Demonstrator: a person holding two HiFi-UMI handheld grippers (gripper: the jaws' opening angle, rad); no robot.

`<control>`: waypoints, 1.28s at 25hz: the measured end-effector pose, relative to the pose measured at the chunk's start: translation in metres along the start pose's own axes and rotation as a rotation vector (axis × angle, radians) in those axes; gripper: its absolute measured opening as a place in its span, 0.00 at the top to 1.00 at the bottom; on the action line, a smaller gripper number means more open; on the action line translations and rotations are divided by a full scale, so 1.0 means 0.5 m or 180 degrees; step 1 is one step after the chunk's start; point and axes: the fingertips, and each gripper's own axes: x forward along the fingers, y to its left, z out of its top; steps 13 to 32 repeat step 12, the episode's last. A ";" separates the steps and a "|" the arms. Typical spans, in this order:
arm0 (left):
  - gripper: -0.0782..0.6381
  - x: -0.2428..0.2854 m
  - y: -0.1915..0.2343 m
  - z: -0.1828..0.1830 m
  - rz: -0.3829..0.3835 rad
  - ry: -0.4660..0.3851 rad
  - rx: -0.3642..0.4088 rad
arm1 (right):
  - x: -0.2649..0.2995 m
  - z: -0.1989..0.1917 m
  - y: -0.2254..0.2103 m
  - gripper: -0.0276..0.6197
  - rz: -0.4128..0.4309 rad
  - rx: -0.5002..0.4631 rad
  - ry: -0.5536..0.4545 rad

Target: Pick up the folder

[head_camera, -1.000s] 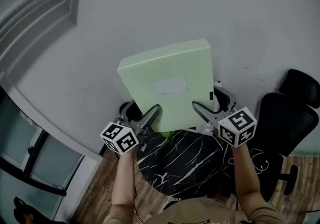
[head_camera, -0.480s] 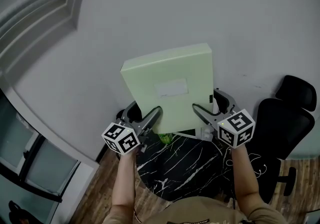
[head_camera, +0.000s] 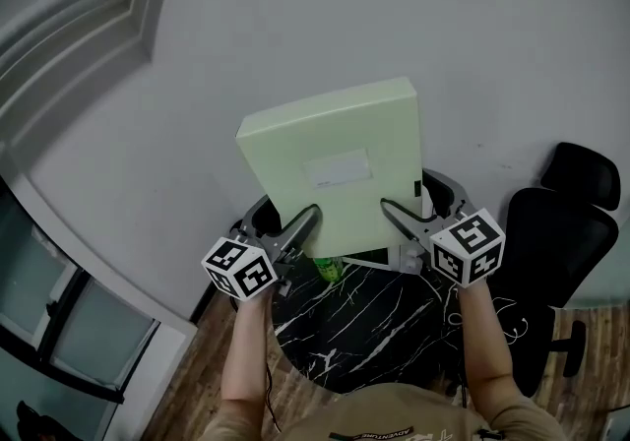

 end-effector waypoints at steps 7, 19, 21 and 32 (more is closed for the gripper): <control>0.42 -0.013 -0.013 0.021 -0.0030 -0.0037 0.0079 | -0.011 0.019 0.014 0.48 -0.0019 -0.0036 -0.0043; 0.42 -0.021 -0.025 0.035 -0.0013 -0.0021 0.0180 | -0.019 0.024 0.021 0.48 -0.0012 -0.0015 -0.0061; 0.42 -0.021 -0.025 0.035 -0.0013 -0.0021 0.0180 | -0.019 0.024 0.021 0.48 -0.0012 -0.0015 -0.0061; 0.42 -0.021 -0.025 0.035 -0.0013 -0.0021 0.0180 | -0.019 0.024 0.021 0.48 -0.0012 -0.0015 -0.0061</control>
